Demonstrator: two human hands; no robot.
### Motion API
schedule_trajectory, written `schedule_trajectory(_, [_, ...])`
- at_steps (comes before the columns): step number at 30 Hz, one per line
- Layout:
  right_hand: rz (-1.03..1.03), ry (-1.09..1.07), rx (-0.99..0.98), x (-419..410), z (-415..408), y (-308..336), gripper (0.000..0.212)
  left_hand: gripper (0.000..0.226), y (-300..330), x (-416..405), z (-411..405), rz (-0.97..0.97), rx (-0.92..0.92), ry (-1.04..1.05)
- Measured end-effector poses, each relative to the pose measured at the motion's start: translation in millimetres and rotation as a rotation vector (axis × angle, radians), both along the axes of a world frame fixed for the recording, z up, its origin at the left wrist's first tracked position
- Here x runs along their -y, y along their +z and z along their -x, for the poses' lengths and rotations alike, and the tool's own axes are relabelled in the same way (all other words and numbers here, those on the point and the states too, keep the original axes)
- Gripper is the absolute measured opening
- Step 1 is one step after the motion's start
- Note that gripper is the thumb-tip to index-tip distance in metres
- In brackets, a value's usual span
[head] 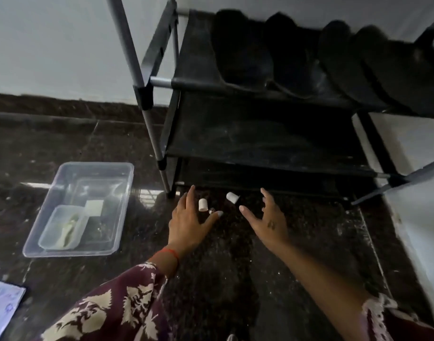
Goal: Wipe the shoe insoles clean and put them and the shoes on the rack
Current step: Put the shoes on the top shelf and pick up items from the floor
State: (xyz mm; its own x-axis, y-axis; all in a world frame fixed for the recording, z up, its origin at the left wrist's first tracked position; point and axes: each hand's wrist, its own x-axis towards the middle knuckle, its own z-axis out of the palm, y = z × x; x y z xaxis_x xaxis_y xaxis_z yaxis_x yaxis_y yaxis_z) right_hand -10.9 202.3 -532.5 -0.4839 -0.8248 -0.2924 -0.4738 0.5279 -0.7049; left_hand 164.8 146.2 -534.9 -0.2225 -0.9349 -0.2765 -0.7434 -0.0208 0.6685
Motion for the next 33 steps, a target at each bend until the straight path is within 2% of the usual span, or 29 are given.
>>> schedule_trajectory(5, [-0.082, 0.115, -0.093, 38.7, 0.1, -50.5, 0.073, 0.086, -45.4, 26.7, 13.0, -0.064, 0.021, -0.003])
schedule_trajectory(10, [-0.103, 0.222, -0.282, 74.5, 0.0, -81.4, 0.055, 0.059, -75.6, 54.8, 27.1, -0.095, 0.078, -0.031])
schedule_trajectory(14, [-0.139, 0.253, -0.353, 88.4, -2.0, -100.8, 0.041, 0.036, -93.7, 63.6, 28.2, -0.095, 0.166, -0.112])
schedule_trajectory(20, [-0.026, 0.291, -0.394, 79.8, -3.0, -114.6, 0.028, 0.035, -100.4, 64.0, 23.3, -0.097, 0.103, -0.095])
schedule_trajectory(26, [0.151, 0.152, -0.342, 43.0, -19.5, -113.2, 0.026, 0.039, -93.7, 48.7, -9.8, 0.041, -0.02, -0.041])
schedule_trajectory(29, [0.247, 0.238, -0.292, 19.7, -46.2, -109.0, 0.021, 0.044, -88.9, 42.5, -44.2, 0.193, -0.09, 0.029])
schedule_trajectory(33, [0.263, 0.361, -0.1, 22.8, -93.9, -98.5, 0.027, 0.029, -85.6, 49.4, -102.0, 0.397, -0.11, 0.205])
